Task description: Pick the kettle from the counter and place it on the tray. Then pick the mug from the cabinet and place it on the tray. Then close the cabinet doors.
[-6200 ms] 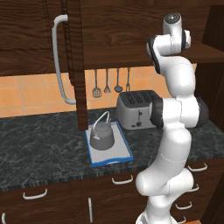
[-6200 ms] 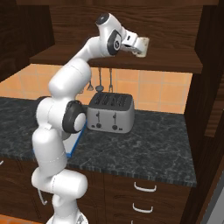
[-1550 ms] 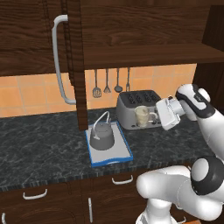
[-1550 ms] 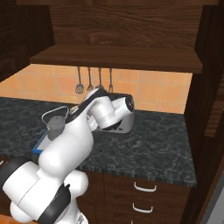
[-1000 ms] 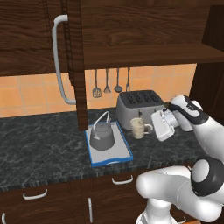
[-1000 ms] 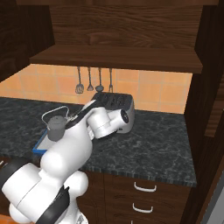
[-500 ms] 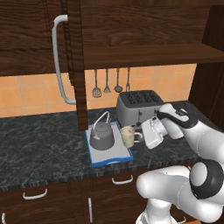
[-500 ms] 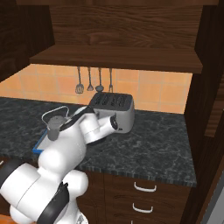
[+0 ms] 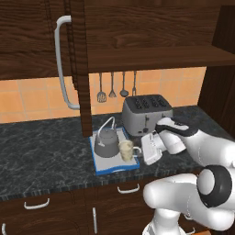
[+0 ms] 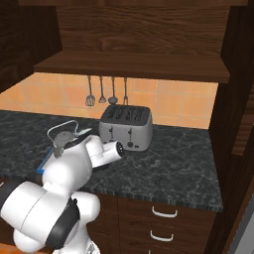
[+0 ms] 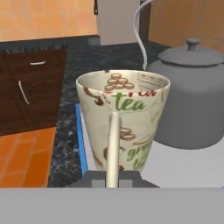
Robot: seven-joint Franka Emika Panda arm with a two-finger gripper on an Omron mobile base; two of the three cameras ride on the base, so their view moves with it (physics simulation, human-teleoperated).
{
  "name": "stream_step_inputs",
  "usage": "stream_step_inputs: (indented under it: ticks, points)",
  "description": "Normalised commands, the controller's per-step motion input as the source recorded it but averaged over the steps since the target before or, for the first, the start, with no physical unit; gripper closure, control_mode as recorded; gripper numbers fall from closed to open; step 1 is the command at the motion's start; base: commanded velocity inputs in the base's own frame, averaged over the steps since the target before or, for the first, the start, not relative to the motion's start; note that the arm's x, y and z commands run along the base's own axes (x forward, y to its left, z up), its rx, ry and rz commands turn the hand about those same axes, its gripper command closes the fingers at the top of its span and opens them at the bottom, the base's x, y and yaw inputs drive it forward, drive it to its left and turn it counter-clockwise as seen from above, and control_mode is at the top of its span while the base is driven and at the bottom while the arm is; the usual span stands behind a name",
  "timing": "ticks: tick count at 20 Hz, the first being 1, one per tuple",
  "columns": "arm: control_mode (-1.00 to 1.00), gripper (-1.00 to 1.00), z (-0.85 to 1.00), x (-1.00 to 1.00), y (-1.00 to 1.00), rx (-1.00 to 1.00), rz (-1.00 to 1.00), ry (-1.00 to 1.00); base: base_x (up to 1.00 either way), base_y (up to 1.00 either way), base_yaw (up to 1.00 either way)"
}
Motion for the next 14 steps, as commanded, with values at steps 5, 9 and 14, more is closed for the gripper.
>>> stream_step_inputs:
  ticks: [5, 9, 14]
  points:
    - [-1.00, 1.00, -0.26, 0.24, 0.00, 0.03, 0.00, 0.00, 0.00, 0.00, 0.00]
    - [-1.00, 1.00, -0.19, 0.25, 0.00, 0.05, 0.00, 0.00, 0.00, 0.00, 0.00]
    - [-1.00, 1.00, -0.20, 0.26, 0.02, 0.06, 0.00, 0.00, 0.00, 0.00, 0.00]
